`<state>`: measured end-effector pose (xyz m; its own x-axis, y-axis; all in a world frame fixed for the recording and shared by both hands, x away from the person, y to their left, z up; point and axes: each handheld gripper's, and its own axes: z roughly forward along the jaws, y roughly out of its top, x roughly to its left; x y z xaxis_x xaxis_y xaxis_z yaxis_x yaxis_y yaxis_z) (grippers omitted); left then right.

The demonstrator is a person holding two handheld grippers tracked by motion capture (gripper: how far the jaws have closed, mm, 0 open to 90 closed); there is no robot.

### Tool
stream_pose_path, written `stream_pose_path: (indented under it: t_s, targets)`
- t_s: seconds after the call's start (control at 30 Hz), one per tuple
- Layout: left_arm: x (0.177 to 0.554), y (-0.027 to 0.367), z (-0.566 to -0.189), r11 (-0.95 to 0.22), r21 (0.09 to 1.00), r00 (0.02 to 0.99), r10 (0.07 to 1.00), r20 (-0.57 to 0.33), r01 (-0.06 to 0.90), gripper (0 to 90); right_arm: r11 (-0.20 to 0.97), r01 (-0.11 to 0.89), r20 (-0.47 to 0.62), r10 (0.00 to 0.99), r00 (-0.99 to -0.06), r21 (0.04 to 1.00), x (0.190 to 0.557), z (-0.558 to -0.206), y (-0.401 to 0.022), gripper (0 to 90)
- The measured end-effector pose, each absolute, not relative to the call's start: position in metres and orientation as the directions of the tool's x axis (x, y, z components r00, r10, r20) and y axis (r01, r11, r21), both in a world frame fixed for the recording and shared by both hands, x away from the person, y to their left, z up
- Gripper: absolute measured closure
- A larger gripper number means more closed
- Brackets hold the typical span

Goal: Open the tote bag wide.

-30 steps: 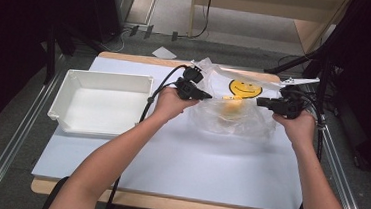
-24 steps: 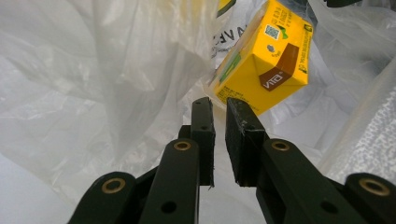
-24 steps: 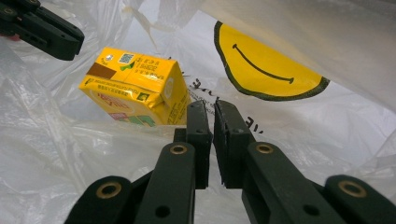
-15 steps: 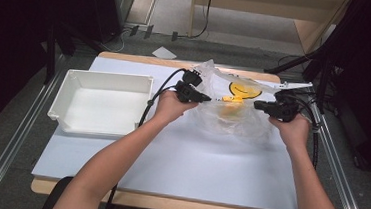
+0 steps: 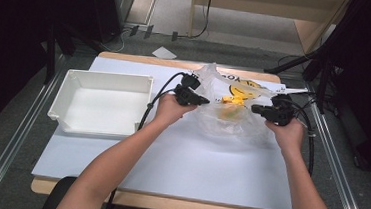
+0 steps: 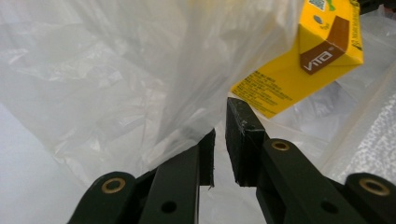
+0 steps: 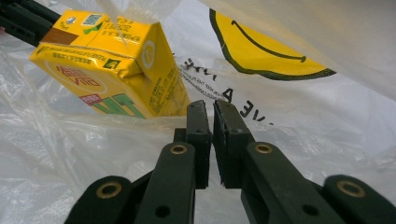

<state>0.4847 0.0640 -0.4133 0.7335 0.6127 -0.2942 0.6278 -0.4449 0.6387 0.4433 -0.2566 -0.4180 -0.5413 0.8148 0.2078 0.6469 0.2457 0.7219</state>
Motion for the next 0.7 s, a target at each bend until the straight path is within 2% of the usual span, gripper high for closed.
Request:
stream_pose_path:
  t_s: [0.27, 0.7]
  targets:
    - [0.484, 0.061, -0.418, -0.431, 0.668, 0.728, 0.639, -0.248, 0.606, 82.8, 0.238, 0.648, 0.197, 0.829, -0.524, 0.723, 0.445, -0.428, -0.255, 87.1]
    - [0.485, 0.065, -0.442, -0.393, 0.665, 0.695, 0.666, -0.271, 0.635, 82.2, 0.203, 0.653, 0.202, 0.849, -0.488, 0.729, 0.446, -0.447, -0.251, 87.4]
